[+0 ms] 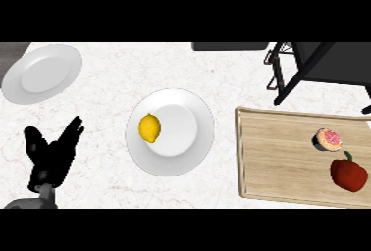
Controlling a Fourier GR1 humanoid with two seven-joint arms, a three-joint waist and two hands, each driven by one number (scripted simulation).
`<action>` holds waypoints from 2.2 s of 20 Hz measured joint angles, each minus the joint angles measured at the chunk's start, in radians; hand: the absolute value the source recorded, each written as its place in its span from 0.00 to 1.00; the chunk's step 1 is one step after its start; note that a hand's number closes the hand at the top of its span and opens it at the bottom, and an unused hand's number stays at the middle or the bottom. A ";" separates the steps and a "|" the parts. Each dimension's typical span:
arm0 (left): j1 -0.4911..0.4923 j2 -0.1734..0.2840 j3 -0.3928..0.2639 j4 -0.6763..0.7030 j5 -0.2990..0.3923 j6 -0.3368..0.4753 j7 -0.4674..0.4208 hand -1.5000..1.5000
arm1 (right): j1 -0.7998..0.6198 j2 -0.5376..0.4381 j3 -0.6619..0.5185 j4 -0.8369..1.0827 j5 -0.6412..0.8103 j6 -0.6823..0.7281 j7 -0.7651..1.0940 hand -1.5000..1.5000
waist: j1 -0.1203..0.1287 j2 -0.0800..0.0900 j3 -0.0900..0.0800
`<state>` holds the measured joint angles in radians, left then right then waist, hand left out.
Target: Pick the cupcake from the tray and place it in the tiered shelf
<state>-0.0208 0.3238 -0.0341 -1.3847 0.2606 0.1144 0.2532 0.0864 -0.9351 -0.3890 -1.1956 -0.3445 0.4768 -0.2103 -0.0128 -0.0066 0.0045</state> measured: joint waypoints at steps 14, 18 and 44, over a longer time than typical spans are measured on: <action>-0.016 -0.022 0.004 0.009 -0.022 -0.020 0.003 0.50 | -0.065 -0.053 0.117 -0.438 0.004 -0.167 0.610 0.00 | 0.016 0.001 0.000; -0.024 -0.027 0.010 0.018 -0.024 -0.033 0.000 0.50 | -0.122 -0.037 0.198 -0.494 0.076 -0.230 0.757 0.00 | 0.022 0.001 0.001; -0.039 -0.075 0.059 0.025 -0.080 -0.054 0.017 0.50 | -0.235 0.226 0.429 -0.513 0.496 -0.224 1.038 0.00 | 0.017 0.000 0.004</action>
<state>-0.0595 0.2483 0.0250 -1.3594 0.1801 0.0603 0.2700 -0.1483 -0.7091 0.0396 -1.7081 0.1517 0.2525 0.8277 0.0039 -0.0064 0.0080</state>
